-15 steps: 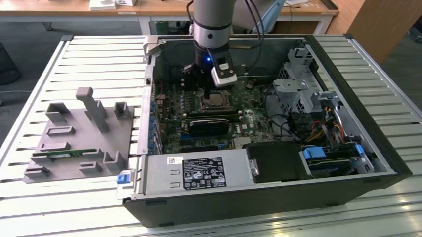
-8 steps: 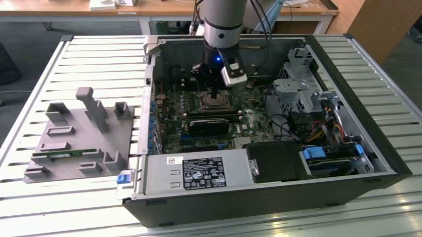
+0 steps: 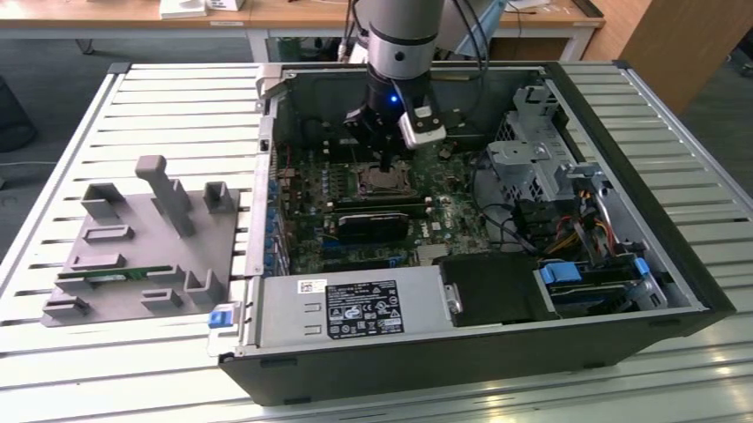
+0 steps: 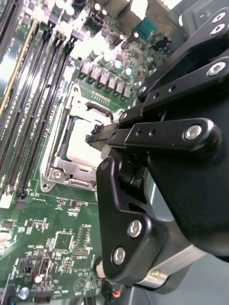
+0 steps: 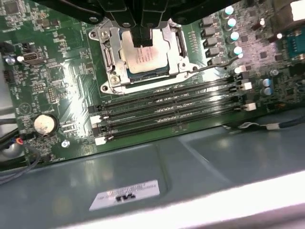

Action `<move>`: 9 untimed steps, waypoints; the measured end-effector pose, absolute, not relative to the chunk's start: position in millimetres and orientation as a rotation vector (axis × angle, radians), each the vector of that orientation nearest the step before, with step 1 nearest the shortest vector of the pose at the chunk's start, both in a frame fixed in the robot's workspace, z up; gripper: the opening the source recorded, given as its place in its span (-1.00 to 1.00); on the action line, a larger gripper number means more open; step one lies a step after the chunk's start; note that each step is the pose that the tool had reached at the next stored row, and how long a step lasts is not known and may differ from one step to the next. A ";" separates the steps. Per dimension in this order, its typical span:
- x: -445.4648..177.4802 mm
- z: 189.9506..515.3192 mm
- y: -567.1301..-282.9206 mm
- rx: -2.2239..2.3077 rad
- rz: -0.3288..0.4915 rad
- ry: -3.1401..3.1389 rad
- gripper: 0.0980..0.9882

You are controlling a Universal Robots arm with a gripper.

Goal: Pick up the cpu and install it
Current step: 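Install the first cpu locking lever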

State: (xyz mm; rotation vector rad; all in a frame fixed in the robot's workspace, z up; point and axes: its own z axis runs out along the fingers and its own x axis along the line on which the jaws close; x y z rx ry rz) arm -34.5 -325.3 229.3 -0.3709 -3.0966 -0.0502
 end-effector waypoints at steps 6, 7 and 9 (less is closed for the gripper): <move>-34.6 247.0 -325.3 -0.371 -0.050 -3.097 -0.98; -34.8 249.3 -325.3 -0.371 -0.051 -3.098 -0.98; -35.4 253.6 -325.3 -0.371 -0.051 -3.102 -0.98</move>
